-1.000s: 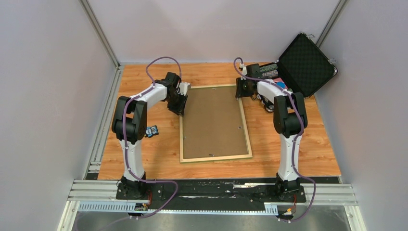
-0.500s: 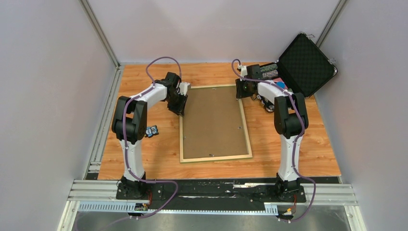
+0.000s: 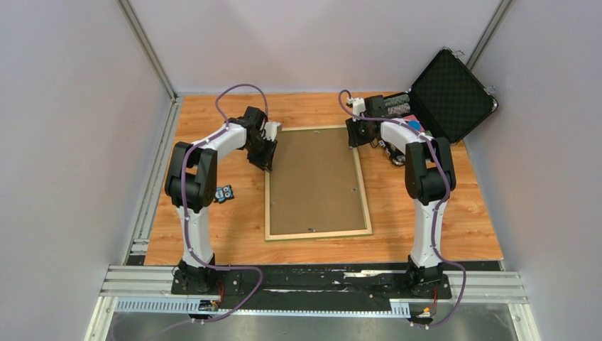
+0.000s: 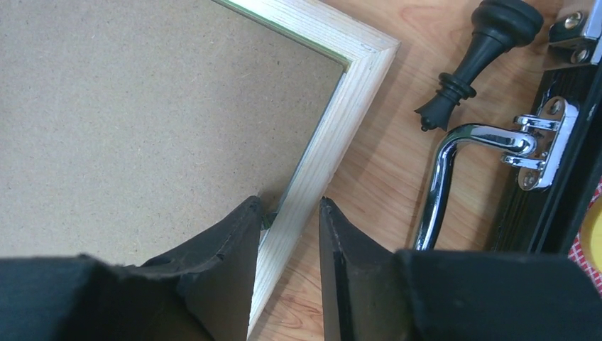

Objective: Put the photo into the frame
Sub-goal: Install the photo frame at the center of the board.

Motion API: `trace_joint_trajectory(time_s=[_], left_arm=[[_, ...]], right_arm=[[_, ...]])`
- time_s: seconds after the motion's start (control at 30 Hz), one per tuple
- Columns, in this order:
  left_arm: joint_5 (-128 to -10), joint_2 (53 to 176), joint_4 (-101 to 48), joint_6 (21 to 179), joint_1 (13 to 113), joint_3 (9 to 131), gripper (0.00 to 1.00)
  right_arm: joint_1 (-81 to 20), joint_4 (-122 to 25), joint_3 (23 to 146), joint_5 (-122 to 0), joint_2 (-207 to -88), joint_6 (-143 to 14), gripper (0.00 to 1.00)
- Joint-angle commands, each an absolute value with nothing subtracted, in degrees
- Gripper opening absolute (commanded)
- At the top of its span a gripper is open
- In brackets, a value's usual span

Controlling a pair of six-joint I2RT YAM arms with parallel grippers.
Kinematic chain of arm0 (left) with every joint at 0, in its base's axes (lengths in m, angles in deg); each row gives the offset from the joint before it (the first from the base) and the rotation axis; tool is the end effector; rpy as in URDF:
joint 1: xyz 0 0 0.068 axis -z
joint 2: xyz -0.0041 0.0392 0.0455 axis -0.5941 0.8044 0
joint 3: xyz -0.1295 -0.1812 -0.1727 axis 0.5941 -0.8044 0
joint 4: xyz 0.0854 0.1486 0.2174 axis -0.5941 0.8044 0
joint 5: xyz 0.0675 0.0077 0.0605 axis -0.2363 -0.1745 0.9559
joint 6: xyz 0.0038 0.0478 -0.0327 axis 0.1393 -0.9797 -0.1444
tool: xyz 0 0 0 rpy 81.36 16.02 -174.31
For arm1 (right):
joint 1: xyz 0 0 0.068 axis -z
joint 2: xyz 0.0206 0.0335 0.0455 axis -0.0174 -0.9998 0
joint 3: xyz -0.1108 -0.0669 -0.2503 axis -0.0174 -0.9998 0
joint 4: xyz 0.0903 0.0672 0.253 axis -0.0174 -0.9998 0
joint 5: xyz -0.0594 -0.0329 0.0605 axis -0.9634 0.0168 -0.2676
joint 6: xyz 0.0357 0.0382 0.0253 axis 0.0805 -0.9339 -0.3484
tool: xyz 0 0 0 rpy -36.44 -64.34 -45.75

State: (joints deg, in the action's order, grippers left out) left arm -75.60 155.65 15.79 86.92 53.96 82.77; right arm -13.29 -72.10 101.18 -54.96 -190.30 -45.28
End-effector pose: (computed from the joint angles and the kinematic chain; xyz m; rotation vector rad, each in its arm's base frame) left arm 0.4086 -0.1402 0.1638 0.5356 2.7775 -0.4325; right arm 0.4780 0.1143 0.1604 -0.6287 2.4495 0.3074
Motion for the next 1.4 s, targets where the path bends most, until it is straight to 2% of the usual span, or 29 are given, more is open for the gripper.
trace_joint_trajectory(time_s=[0.0,1.37], left_arm=[[-76.4,157.9,19.4,81.4,55.0,82.4,0.0],[-75.9,159.4,20.5,81.8,55.1,85.6,0.0]], right_arm=[[-13.5,-78.1,101.3,-53.8,-189.1,-40.6,0.34],[-11.8,-90.1,104.4,-43.4,-190.7,-20.0,0.35]])
